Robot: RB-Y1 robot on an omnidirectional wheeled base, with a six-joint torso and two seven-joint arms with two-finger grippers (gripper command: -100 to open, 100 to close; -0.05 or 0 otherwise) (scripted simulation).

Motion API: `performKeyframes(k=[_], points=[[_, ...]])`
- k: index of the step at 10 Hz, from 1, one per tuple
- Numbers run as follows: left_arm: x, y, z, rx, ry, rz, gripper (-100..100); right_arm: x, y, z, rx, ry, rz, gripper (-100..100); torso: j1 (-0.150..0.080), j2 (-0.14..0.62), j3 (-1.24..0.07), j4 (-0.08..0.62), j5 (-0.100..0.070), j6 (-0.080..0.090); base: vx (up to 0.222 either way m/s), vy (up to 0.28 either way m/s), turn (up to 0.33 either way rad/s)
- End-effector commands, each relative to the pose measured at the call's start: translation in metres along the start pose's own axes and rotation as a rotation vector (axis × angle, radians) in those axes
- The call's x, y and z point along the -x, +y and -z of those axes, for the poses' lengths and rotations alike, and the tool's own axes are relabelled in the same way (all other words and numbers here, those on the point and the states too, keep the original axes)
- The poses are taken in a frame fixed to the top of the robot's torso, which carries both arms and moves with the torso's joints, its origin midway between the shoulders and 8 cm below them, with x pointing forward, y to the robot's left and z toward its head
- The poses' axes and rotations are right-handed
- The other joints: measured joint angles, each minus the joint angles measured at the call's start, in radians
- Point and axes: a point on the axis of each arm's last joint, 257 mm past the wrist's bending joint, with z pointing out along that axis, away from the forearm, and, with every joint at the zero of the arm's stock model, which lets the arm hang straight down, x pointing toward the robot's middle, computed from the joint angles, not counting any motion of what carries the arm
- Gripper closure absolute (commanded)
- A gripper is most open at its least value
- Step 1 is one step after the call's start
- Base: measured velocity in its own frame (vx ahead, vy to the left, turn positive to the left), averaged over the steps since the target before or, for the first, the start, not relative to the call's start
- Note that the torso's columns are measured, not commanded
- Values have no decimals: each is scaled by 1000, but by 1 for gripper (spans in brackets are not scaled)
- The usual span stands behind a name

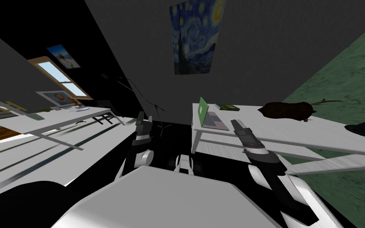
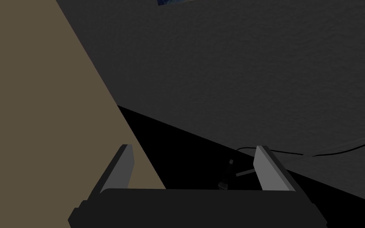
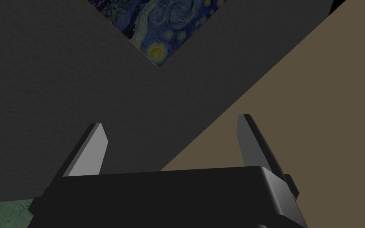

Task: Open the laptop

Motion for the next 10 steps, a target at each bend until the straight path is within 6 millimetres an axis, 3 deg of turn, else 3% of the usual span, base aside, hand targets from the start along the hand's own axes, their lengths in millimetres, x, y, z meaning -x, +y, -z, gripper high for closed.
performKeyframes(k=[1, 8, 10], points=[[0, 0, 0, 0, 0, 0, 0, 5, -14, 5, 2, 61, 154, -100, 2, 0, 0, 0, 0, 0, 62, 208, -42], [0, 0, 0, 0, 0, 0, 0, 7, -42, 15, -3, 187, 407, -100, 2, 0, 0, 0, 0, 0, 43, 144, -20], [0, 0, 0, 0, 0, 0, 0, 15, -61, 21, -8, 253, 539, -100, 1, 0, 0, 0, 0, 0, 54, 159, -26]])
